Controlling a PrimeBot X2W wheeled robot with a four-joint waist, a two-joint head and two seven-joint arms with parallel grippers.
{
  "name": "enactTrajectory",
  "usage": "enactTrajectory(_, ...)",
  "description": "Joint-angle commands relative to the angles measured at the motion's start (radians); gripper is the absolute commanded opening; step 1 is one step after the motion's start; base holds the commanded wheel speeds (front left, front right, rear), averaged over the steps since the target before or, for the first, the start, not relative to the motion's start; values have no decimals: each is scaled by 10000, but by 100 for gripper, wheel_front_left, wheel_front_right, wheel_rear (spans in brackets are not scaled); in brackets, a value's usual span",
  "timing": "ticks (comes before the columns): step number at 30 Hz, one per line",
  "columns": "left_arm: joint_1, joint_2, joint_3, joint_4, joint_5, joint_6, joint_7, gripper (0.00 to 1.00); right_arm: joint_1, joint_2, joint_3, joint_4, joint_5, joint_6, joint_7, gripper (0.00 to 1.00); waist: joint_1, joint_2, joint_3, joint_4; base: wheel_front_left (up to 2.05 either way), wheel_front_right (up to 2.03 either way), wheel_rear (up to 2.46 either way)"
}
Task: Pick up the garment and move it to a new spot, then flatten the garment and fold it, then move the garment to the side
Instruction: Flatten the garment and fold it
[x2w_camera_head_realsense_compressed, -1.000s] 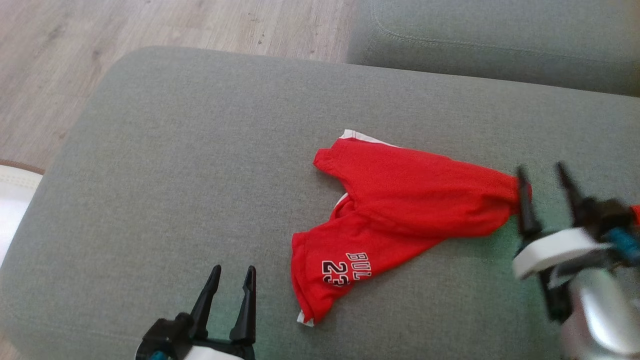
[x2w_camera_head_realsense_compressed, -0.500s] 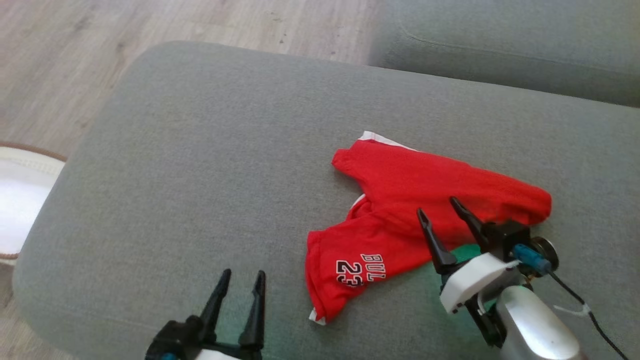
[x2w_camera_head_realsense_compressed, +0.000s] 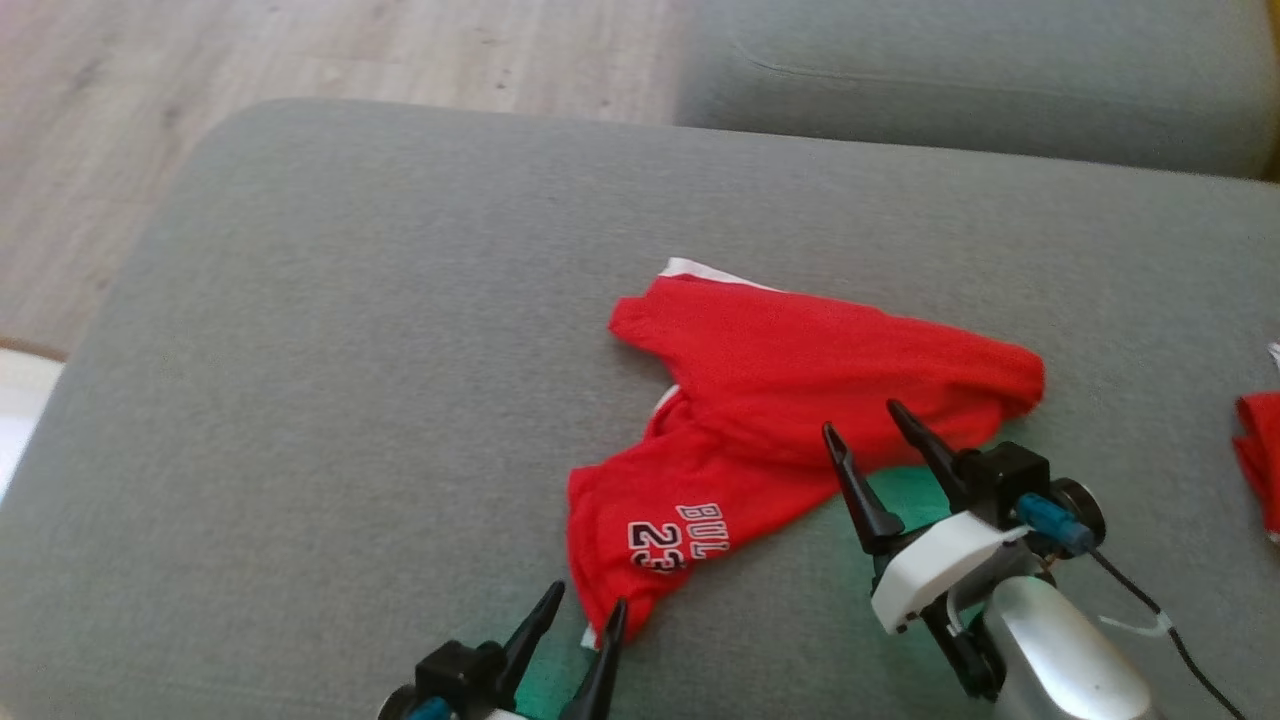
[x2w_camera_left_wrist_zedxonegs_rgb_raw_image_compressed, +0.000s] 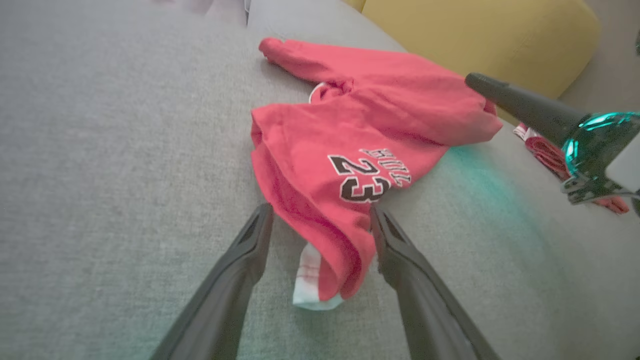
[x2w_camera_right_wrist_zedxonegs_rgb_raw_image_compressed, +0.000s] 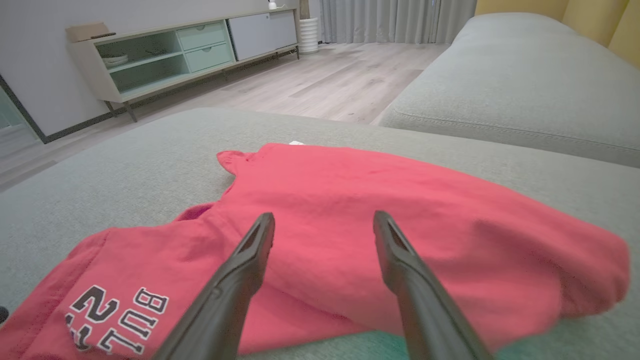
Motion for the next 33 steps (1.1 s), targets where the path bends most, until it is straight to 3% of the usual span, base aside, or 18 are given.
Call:
enactTrajectory(1, -129, -99, 190, 152, -90, 17, -68, 100, -380, -16, 131, -320, 58, 19, -133, 100, 0, 0, 88, -308, 0, 0, 0)
enactTrajectory(8, -393, -99, 208, 1039, -374, 17, -68, 100, -342, -99, -194, -597, 46, 19, -140, 100, 0, 0, 202, -785, 0, 0, 0)
enactTrajectory(17, -801, -99, -321, 765, -731, 16, -68, 98, 12, -106, -816, -802, 17, 19, -142, 100, 0, 0, 316, -1182, 0, 0, 0)
enactTrajectory(20, -1020, -99, -122, 346, -403, 16, -68, 3, 150, -100, -1054, -845, -19, 19, -142, 100, 0, 0, 332, -1285, 0, 0, 0)
enactTrajectory(24, -1168, -99, 157, -610, 183, 16, -68, 0, 338, -78, -1402, -874, -24, 19, -142, 100, 0, 0, 293, -1393, 0, 0, 0)
enactTrajectory(29, -2159, -99, -392, -1966, 722, 16, -69, 0, 575, -35, -1914, -887, -46, 19, -142, 100, 0, 0, 193, -1455, 0, 0, 0)
enactTrajectory(33, -3451, -99, -848, -3006, 520, 16, -69, 0, 755, 36, -2270, -884, -101, 19, -143, 100, 0, 0, 154, -1512, 0, 0, 0)
